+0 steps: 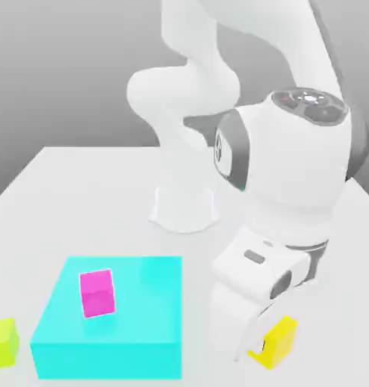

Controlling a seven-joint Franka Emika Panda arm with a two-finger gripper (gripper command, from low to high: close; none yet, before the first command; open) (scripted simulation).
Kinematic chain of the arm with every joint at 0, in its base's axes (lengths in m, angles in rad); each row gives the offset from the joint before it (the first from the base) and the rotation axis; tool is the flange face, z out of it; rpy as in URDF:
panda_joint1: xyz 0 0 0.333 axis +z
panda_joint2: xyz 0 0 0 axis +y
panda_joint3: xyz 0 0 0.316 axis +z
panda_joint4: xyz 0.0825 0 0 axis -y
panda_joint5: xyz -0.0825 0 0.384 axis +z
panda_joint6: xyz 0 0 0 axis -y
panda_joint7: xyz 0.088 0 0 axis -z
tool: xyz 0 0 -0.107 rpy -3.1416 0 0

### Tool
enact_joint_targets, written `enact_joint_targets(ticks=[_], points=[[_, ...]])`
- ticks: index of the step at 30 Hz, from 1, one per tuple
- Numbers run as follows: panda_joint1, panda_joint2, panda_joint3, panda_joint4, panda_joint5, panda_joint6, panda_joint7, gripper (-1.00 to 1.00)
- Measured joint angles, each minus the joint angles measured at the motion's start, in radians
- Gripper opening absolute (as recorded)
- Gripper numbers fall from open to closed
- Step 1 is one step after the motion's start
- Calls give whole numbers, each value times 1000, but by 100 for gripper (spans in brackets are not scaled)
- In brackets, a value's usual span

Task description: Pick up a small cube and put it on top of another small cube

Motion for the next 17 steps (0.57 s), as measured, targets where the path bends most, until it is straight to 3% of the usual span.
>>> enact_joint_targets(ticks=[9,13,14,17], points=[[-256,-307,-120,-258,-35,-47,290,-100],[-266,-217,-136,-308,-2,90,286,-100],[-265,-193,-138,-315,6,120,281,100],[-265,-193,-138,-315,6,120,281,100]])
